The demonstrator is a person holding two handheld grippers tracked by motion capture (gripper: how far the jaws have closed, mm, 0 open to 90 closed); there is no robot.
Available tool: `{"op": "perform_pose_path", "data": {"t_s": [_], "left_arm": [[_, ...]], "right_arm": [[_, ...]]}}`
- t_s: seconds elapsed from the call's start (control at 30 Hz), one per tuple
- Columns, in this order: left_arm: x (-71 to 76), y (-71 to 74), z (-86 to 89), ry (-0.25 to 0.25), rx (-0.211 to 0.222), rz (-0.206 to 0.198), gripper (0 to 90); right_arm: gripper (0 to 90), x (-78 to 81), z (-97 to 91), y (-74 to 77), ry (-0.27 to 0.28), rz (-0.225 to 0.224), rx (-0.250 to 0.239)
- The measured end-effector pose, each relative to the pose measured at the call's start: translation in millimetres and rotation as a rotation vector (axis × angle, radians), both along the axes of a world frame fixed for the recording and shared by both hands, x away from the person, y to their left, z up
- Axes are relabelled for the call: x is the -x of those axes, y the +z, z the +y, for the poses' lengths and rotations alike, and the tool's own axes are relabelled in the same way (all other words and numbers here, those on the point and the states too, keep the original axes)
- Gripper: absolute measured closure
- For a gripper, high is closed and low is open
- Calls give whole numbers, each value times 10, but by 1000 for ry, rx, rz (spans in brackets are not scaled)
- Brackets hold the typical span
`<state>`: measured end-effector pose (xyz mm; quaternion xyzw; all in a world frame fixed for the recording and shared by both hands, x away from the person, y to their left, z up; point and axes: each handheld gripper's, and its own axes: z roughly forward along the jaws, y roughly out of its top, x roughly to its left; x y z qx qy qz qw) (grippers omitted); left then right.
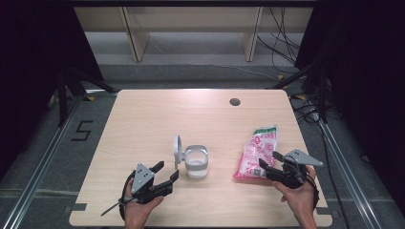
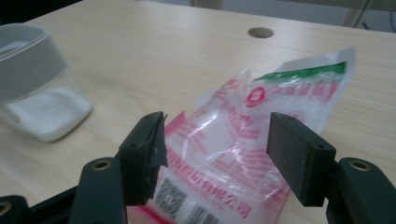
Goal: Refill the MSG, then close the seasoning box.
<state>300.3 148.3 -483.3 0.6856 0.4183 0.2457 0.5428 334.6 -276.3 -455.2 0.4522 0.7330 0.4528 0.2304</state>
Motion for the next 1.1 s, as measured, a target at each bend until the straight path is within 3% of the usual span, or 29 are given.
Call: {"op": "perform_pose_path", "data": {"t_s": [0.07,0.13,0.17,0.2,0.23,0.3,0.33,0.43,0.5,0.57,0.67,0.7,0.83,1.0,1.03,1.1], "left_arm": [[-12,3,22,-1,-13,-6,343],[-14,-1,33,13,-3,0,343],[-21,-4,43,14,2,-3,344],[-22,-2,55,17,3,-2,345],[-26,2,69,16,-2,-5,346],[-37,19,95,26,-10,-5,347],[-39,23,100,31,-8,-3,348],[-69,34,121,36,-21,-3,355],[-85,39,128,47,-24,-10,368],[-99,48,135,53,-29,-15,390],[-122,63,134,52,-36,-19,408],[-130,68,130,51,-34,-19,413],[-175,89,120,36,-33,-31,443],[-210,111,94,26,-42,-38,465],[-210,119,89,26,-48,-32,477],[-216,132,85,19,-46,-38,504]], "right_arm": [[374,37,37,-11,17,25,7],[373,58,70,-37,37,20,15],[373,101,98,-34,35,51,4],[373,77,95,-56,60,15,27],[373,113,121,-54,55,38,14],[373,126,128,-60,82,27,29],[372,173,153,-52,71,62,19],[372,175,152,-70,105,32,35],[372,217,180,-71,90,47,20],[372,215,177,-76,118,36,28],[372,245,194,-79,102,50,41],[372,266,217,-79,105,60,14],[372,264,213,-80,131,47,50],[372,278,222,-89,131,35,47],[372,308,237,-80,121,72,31],[372,293,232,-91,133,37,45]]}}
